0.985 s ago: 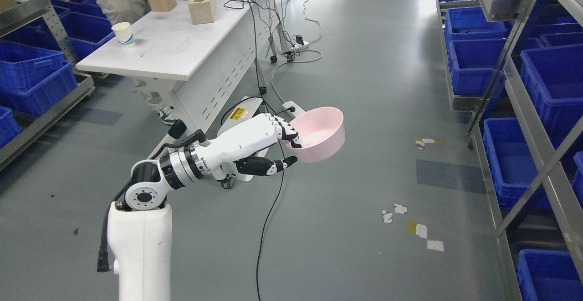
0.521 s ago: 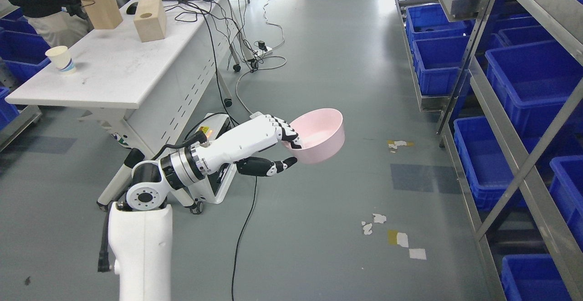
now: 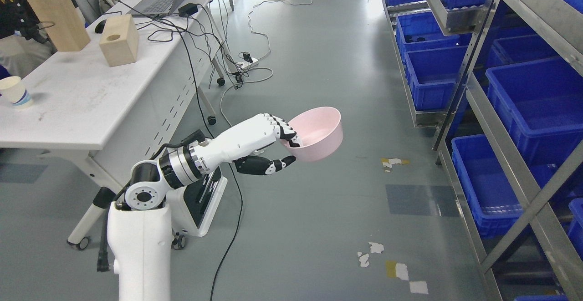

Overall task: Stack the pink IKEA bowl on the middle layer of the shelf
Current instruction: 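Hold the pink bowl raised in the left hand while driving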

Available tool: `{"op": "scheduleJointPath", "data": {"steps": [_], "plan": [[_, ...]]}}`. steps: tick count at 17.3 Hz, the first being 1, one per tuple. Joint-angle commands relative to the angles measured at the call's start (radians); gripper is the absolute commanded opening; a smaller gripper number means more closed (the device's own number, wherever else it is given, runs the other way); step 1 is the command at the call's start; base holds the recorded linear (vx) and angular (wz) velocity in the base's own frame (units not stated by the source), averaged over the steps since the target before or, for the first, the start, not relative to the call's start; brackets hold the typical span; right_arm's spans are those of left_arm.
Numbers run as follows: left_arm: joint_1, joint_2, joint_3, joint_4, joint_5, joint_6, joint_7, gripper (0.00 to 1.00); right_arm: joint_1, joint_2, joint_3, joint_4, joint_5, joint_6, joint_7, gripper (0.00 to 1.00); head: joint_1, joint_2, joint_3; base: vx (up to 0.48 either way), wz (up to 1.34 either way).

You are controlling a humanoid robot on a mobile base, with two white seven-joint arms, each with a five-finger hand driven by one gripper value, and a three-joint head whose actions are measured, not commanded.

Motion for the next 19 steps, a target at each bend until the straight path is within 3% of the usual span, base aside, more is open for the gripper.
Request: {"op": "scheduleJointPath", "data": {"steps": [1, 19], "plan": [[-0.004, 0.018, 0.004, 0.003, 0.0, 0.0, 0.0, 0.01, 0.022, -0.018, 0.0, -0.017, 0.0, 0.0, 0.0, 1.0, 0.0, 0.0, 0.0, 0.33, -0.14], [-0.008, 0.018, -0.017, 0.003, -0.015, 0.0, 0.0, 0.01, 0.022, -0.018, 0.0, -0.017, 0.0, 0.0, 0.0, 1.0, 0.0, 0.0, 0.0, 0.22, 0.01]]}}
